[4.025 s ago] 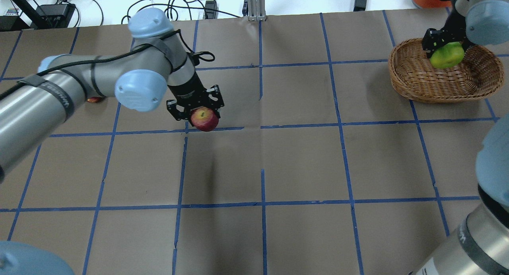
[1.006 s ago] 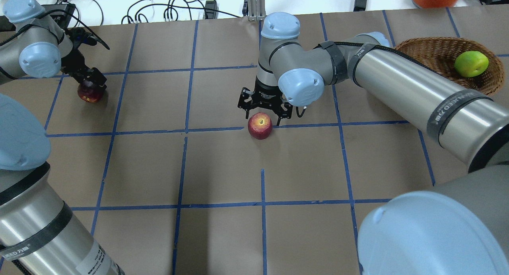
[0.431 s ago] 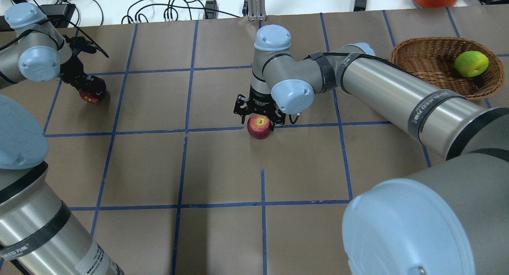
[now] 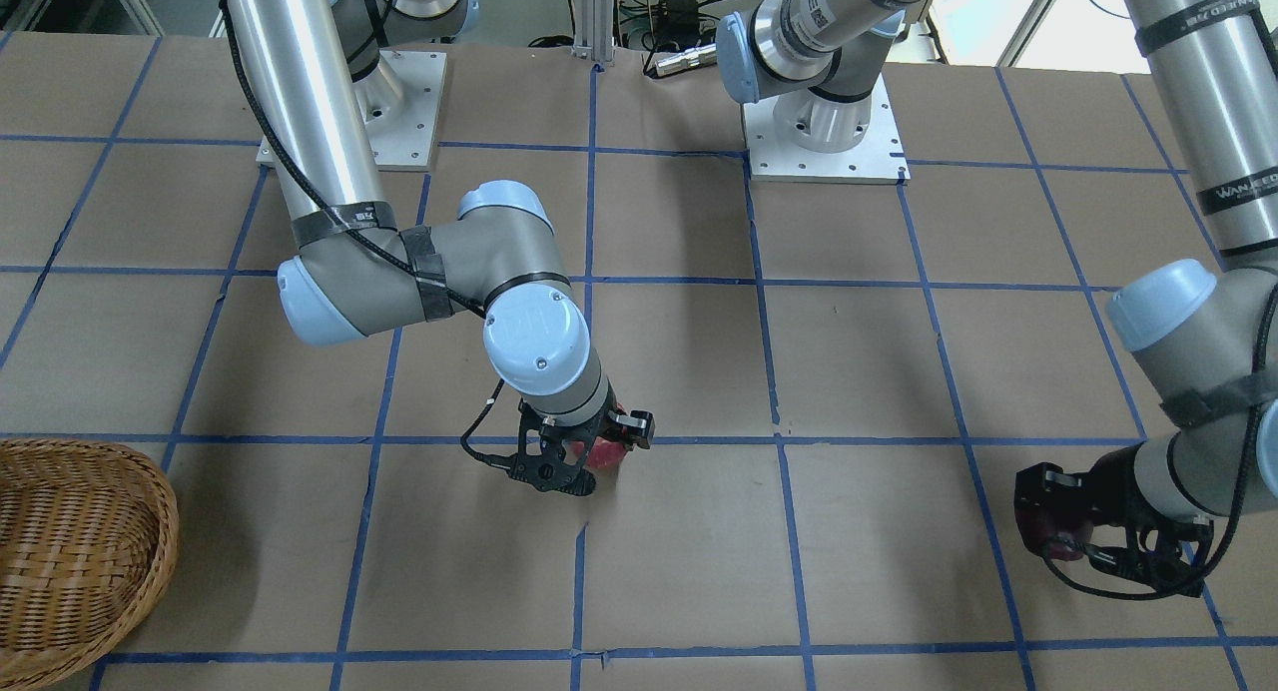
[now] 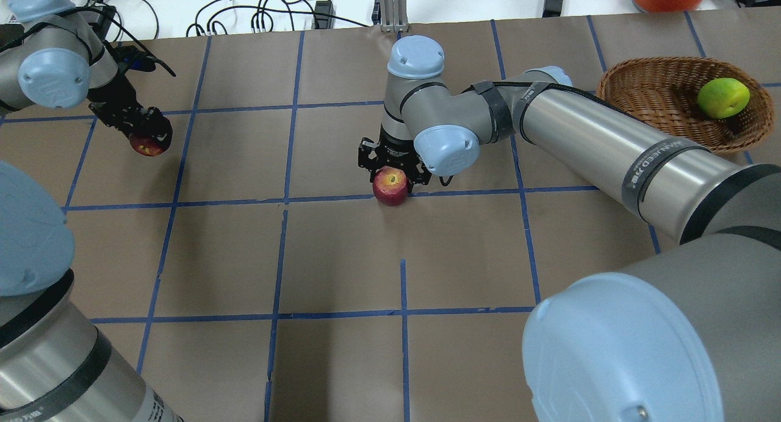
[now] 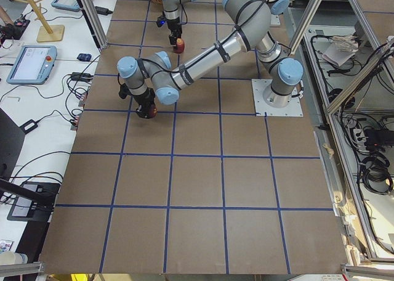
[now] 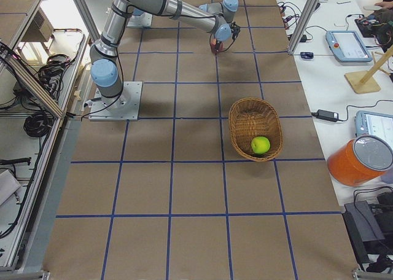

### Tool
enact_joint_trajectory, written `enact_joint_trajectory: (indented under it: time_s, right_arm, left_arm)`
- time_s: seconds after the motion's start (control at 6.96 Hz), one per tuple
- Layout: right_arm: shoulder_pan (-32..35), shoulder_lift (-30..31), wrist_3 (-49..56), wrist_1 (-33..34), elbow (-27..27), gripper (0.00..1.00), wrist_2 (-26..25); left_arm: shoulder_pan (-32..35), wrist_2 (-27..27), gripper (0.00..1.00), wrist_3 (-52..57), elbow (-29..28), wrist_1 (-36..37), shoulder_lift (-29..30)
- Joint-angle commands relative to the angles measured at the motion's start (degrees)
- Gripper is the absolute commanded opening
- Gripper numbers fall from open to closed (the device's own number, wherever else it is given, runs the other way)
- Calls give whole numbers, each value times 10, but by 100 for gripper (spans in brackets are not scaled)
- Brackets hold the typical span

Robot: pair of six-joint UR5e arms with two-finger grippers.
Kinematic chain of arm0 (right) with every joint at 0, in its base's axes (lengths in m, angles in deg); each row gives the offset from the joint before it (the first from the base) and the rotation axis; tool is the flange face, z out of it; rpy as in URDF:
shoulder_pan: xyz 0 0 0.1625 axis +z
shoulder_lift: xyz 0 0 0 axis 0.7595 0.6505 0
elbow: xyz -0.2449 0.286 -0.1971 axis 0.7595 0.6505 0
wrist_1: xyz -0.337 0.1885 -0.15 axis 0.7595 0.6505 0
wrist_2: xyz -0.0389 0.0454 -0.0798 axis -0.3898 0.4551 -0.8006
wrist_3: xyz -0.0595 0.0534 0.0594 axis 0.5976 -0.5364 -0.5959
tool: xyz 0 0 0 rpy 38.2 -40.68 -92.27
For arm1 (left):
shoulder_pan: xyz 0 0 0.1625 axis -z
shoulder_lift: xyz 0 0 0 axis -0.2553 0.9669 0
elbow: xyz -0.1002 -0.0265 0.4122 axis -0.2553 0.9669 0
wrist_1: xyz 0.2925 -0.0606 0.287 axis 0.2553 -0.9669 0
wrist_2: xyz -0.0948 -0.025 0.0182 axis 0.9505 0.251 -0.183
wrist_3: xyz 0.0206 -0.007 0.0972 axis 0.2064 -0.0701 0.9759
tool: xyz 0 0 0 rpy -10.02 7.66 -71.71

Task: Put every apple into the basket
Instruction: 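Grasp center red apple with right while left grasps dark red apple, then carry red apple to basket with right while left brings dark apple center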

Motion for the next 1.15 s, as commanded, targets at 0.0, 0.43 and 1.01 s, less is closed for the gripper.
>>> enact_joint_trajectory:
  time_s: [0.0, 0.43, 1.01]
  right_arm:
    - [-64, 69, 36, -74, 27, 0, -24]
    - [-240, 110, 234, -177, 75, 0, -94]
    - [-388, 51, 499, -66, 73, 0, -181]
  left_arm:
    - [71, 16, 12, -151, 82, -29, -88]
    - [207, 57, 12, -385, 164, 20, -148]
    - [402, 74, 14, -663, 184, 151, -97]
